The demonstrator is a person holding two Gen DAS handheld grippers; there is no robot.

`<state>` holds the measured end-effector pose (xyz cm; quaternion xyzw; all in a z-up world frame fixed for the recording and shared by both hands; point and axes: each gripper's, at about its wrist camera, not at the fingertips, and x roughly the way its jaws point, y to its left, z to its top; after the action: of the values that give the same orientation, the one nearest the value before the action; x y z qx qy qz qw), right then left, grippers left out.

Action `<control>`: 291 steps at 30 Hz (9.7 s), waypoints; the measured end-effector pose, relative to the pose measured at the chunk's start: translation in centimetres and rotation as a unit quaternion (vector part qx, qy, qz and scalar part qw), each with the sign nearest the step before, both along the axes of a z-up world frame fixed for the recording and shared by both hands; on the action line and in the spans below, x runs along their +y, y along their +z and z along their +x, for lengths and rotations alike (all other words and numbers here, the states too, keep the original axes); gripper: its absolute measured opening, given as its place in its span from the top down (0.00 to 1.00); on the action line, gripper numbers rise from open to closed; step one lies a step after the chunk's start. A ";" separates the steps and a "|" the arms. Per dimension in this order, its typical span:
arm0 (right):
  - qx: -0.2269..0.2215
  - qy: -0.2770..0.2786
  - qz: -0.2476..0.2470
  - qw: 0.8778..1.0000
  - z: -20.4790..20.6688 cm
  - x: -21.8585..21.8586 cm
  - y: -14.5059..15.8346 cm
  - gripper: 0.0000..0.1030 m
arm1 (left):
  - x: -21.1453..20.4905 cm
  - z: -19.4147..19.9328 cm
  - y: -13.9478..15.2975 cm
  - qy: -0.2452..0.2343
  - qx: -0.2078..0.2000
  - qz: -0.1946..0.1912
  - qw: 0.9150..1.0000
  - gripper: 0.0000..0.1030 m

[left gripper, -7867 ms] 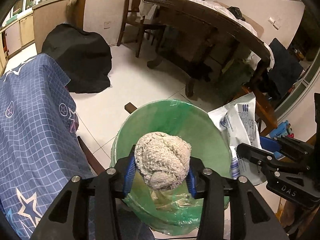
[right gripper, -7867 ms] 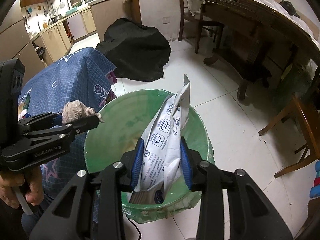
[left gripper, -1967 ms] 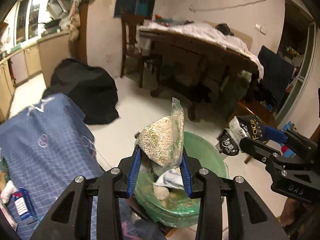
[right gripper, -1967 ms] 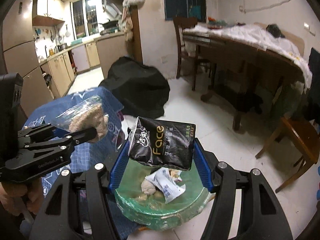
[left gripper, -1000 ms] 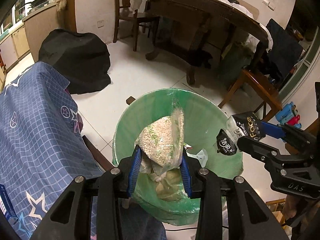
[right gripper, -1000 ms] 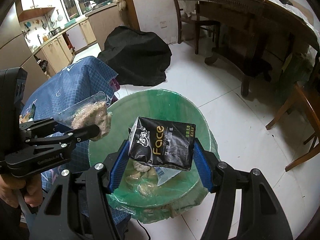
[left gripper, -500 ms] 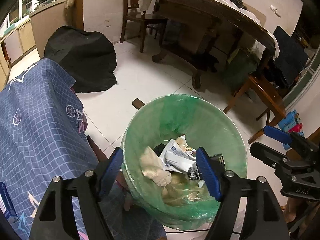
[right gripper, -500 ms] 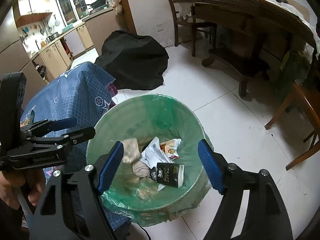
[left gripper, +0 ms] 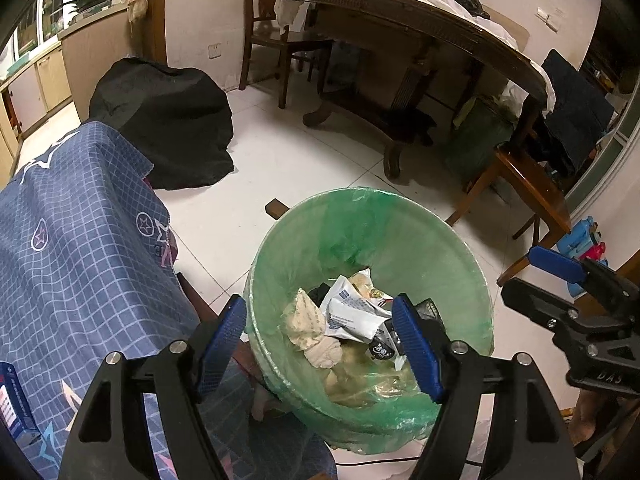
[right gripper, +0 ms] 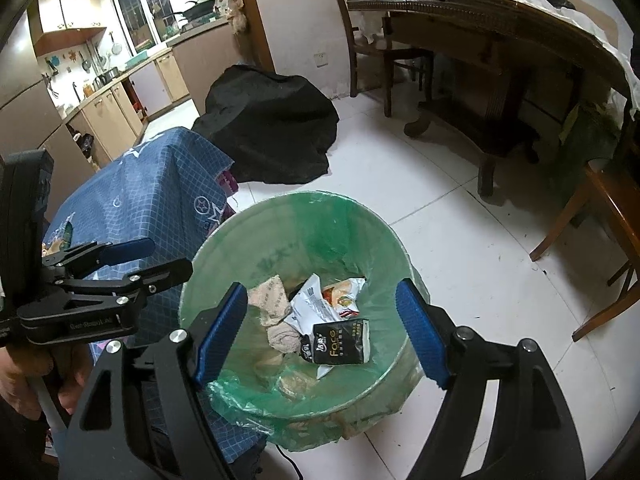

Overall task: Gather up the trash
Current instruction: 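Open both tools to drop the tissue pack and rice bag into the bin, then swing both open tools back toward the table, then grasp the white Ezetimibe box with the right tool while the left tool grasps the orange paper cup, then carry the tablet box and paper cup over the green bin, then open both tools to drop the box and cup into the bin, then swing both open tools back toward the table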

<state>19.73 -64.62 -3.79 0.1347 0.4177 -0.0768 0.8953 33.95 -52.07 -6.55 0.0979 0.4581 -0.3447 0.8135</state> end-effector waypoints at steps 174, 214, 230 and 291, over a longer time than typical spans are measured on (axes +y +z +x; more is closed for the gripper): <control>-0.006 -0.021 -0.020 1.000 0.8 2.1 2.5 0.58 | 0.1 -2.1 6.9 -0.005 -0.054 -0.116 0.992 0.90; 0.054 -0.011 0.017 0.998 1.4 -1.2 -2.1 0.55 | -2.6 0.3 -0.4 0.018 -0.028 -0.051 0.998 0.87; 0.030 -0.026 0.031 0.999 0.7 -1.7 -1.6 0.38 | -2.0 0.4 -0.5 0.028 -0.032 -0.050 0.998 0.23; -0.034 0.284 0.046 0.957 7.7 32.5 -1.7 0.19 | 50.3 5.2 1.1 0.281 -0.081 -0.061 0.954 0.25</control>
<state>27.40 -32.12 -5.48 0.0542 0.4111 0.2043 0.8867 39.17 -1.73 -5.47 -0.0571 0.3778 -0.1206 0.9162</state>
